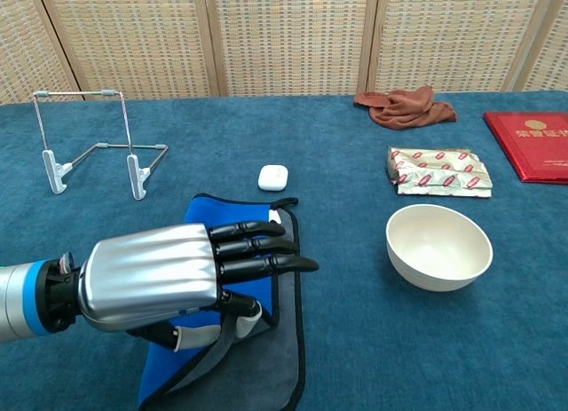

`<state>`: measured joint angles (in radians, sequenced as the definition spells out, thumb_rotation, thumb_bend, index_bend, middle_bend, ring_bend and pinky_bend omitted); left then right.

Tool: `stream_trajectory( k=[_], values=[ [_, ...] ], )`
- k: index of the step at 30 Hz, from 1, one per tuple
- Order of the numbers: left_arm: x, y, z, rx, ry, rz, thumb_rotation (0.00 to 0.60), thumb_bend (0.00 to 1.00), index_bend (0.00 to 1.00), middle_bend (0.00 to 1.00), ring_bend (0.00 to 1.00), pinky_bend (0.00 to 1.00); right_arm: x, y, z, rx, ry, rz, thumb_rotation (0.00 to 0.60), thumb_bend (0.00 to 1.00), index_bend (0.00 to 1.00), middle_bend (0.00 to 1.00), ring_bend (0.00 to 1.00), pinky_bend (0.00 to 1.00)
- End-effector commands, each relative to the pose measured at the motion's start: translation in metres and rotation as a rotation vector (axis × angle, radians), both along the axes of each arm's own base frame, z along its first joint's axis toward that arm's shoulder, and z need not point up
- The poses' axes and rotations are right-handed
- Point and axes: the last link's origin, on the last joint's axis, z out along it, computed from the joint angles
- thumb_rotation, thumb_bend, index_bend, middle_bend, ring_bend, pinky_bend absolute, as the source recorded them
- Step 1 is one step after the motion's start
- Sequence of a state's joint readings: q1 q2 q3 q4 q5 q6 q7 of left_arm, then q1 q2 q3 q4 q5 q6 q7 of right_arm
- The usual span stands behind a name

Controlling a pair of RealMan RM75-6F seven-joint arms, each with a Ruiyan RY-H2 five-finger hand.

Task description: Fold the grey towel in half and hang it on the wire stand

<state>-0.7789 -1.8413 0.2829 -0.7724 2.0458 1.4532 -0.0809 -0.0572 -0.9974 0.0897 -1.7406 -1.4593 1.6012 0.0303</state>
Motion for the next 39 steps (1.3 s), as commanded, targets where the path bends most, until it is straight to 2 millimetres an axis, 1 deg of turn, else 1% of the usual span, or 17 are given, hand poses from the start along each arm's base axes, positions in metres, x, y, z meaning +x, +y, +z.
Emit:
stream_trajectory(
  k=[1,2,4,6,9,10,12,14,20,23,25,28,32,33,34,38,39],
  values=[
    [0.003,-0.004,-0.003,0.004,0.026,-0.036,0.6,0.43,0.51,0.0,0.0,0.03,0.0,0.0,0.001,-0.001,-0.001,0.001,0.6,0.0,0.05,0.0,0.0,0.0],
    [0.003,-0.005,-0.004,0.003,0.03,-0.039,0.6,0.43,0.5,0.0,0.0,0.03,0.0,0.001,0.001,-0.002,-0.001,0.001,0.6,0.0,0.05,0.0,0.0,0.0],
    [0.003,-0.007,-0.006,0.002,0.037,-0.048,0.6,0.42,0.46,0.0,0.0,0.03,0.0,0.001,0.001,-0.001,-0.002,0.003,0.6,0.0,0.05,0.0,0.0,0.0],
    [0.004,-0.008,-0.006,0.001,0.034,-0.053,0.6,0.41,0.36,0.0,0.0,0.03,0.0,0.001,0.001,-0.001,-0.001,0.004,0.6,0.0,0.05,0.0,0.0,0.0],
    [0.006,-0.012,-0.007,-0.002,0.02,-0.057,0.6,0.41,0.28,0.0,0.0,0.03,0.001,0.002,0.001,-0.001,-0.001,0.004,0.6,0.0,0.05,0.0,0.0,0.0],
    [0.006,-0.013,-0.007,-0.002,0.015,-0.059,0.6,0.41,0.24,0.0,0.0,0.03,0.001,0.001,0.001,0.0,0.0,0.004,0.6,0.0,0.05,0.0,0.0,0.0],
    [0.008,-0.014,-0.007,-0.001,0.004,-0.057,0.6,0.41,0.08,0.0,0.0,0.02,0.001,0.001,0.0,0.0,0.001,0.004,0.6,0.0,0.05,0.0,0.0,0.0],
    [0.01,-0.016,-0.008,-0.004,-0.019,-0.043,0.6,0.4,0.0,0.0,0.0,0.02,0.001,0.002,0.0,0.0,0.001,0.004,0.6,0.0,0.05,0.0,0.0,0.0],
    [0.018,-0.016,-0.008,-0.019,-0.08,0.003,0.6,0.38,0.0,0.0,0.0,0.02,0.001,0.002,0.0,0.002,0.003,0.004,0.6,0.0,0.05,0.0,0.0,0.0],
    [0.023,-0.012,-0.004,-0.014,-0.116,0.03,0.6,0.37,0.0,0.0,0.0,0.02,0.001,0.002,0.0,0.002,0.003,0.003,0.6,0.0,0.05,0.0,0.0,0.0],
    [0.028,0.002,0.004,0.013,-0.151,0.097,0.6,0.36,0.0,0.0,0.0,0.02,0.0,0.001,-0.001,0.003,0.003,0.002,0.6,0.0,0.05,0.0,0.0,0.0],
    [0.033,0.021,0.017,0.053,-0.152,0.218,0.6,0.35,0.01,0.0,0.0,0.02,0.0,0.001,-0.001,0.006,0.003,0.002,0.6,0.0,0.05,0.0,0.0,0.0],
    [0.036,0.043,0.032,0.099,-0.127,0.366,0.6,0.33,0.1,0.0,0.0,0.0,0.001,0.001,-0.002,0.009,0.004,0.002,0.6,0.0,0.05,0.0,0.0,0.0],
    [0.034,0.054,0.037,0.111,-0.123,0.445,0.6,0.33,0.11,0.0,0.0,0.0,0.001,0.001,-0.002,0.009,0.004,0.002,0.6,0.0,0.05,0.0,0.0,0.0],
    [0.034,0.06,0.04,0.119,-0.117,0.482,0.6,0.33,0.12,0.0,0.0,0.0,0.0,0.001,-0.002,0.009,0.004,0.002,0.6,0.0,0.05,0.0,0.0,0.0],
    [0.03,0.081,0.047,0.185,-0.069,0.562,0.6,0.33,0.21,0.0,0.0,0.0,0.0,0.0,-0.002,0.011,0.005,0.0,0.6,0.0,0.05,0.0,0.0,0.0],
    [0.028,0.09,0.047,0.199,-0.064,0.605,0.6,0.33,0.22,0.0,0.0,0.0,0.0,0.0,-0.003,0.014,0.006,-0.001,0.6,0.0,0.05,0.0,0.0,0.0]
  ],
)
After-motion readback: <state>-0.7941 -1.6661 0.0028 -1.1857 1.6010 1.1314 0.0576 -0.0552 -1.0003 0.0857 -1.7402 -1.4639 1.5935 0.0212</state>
